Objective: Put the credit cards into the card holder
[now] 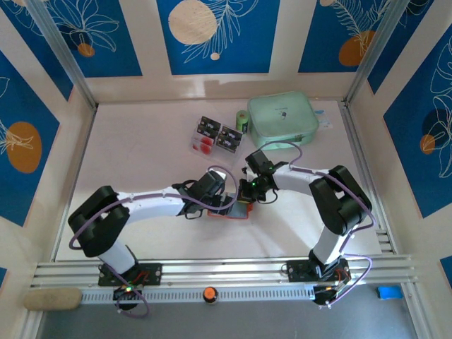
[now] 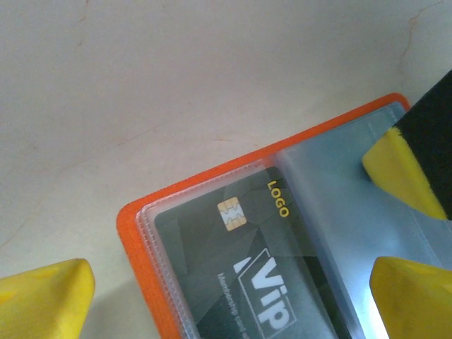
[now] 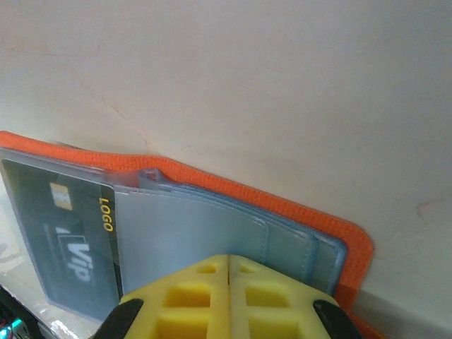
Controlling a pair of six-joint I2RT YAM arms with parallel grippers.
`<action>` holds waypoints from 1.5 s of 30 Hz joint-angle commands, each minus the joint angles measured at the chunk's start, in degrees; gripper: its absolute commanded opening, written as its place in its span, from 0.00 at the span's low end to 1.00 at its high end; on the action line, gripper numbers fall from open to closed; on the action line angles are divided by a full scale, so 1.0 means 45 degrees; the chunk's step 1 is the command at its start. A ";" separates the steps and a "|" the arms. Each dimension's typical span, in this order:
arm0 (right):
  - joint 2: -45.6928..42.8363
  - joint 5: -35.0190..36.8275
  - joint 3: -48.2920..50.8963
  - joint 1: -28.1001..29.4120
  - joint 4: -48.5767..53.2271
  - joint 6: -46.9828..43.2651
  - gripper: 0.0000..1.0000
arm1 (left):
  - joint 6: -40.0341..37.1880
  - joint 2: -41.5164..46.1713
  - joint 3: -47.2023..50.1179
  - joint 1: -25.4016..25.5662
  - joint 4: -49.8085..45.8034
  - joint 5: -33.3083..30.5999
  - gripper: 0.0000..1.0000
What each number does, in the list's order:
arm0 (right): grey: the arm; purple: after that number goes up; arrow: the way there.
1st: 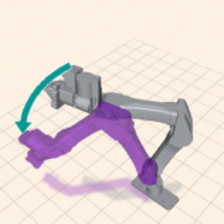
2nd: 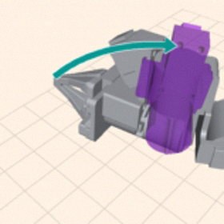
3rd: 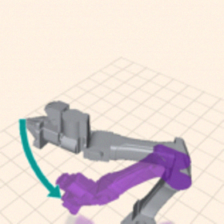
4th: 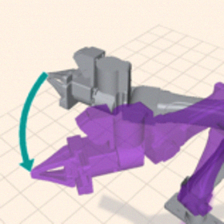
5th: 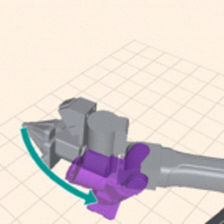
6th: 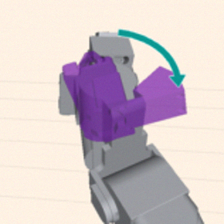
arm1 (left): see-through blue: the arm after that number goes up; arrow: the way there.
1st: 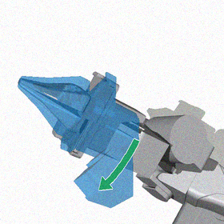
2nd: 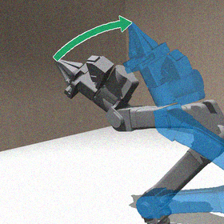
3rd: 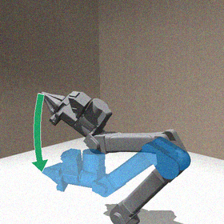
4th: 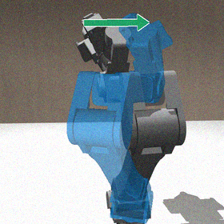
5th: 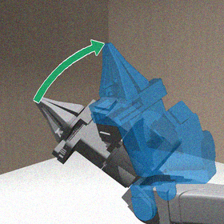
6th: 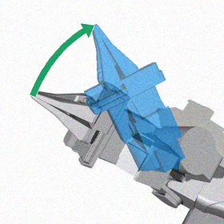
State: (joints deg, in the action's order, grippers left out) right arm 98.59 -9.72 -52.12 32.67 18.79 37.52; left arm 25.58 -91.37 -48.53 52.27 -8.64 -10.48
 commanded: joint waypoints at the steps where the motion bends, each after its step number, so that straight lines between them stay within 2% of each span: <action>1: 0.0239 -0.0300 -0.0062 0.0104 0.0164 -0.0154 0.00 | 0.0155 -0.0193 0.0007 0.0181 0.0239 0.0261 1.00; 11: 0.0162 -0.0517 -0.0069 0.0085 0.0044 -0.0095 0.00 | 0.0340 -0.0781 -0.0198 0.0288 -0.0985 -0.0809 1.00; 17: -0.0575 -0.0365 -0.0070 -0.0127 0.0297 -0.0074 0.00 | 0.0496 -0.0747 -0.0116 0.0318 -0.1292 -0.1240 1.00; 24: -0.1347 -0.0114 0.0330 -0.0267 0.0246 0.0216 0.15 | 0.0604 -0.0657 0.0081 0.0320 -0.1139 -0.1229 1.00; 30: -0.1103 -0.0204 0.0493 -0.0218 0.0016 0.0393 0.17 | 0.0604 -0.0584 0.0194 0.0318 -0.1030 -0.1226 1.00; 36: -0.0614 -0.0306 0.0625 -0.0165 -0.0262 0.0515 0.28 | 0.0643 -0.0531 0.0238 0.0320 -0.0982 -0.1223 1.00; 45: 0.0010 -0.0944 0.0382 -0.0169 -0.0581 0.0520 0.28 | 0.0663 -0.0297 0.0390 0.0327 -0.0912 -0.1245 1.00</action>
State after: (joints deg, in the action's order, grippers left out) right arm 97.41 -11.88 -50.13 31.68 15.88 39.46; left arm 28.18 -93.82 -47.86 53.17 -11.38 -15.11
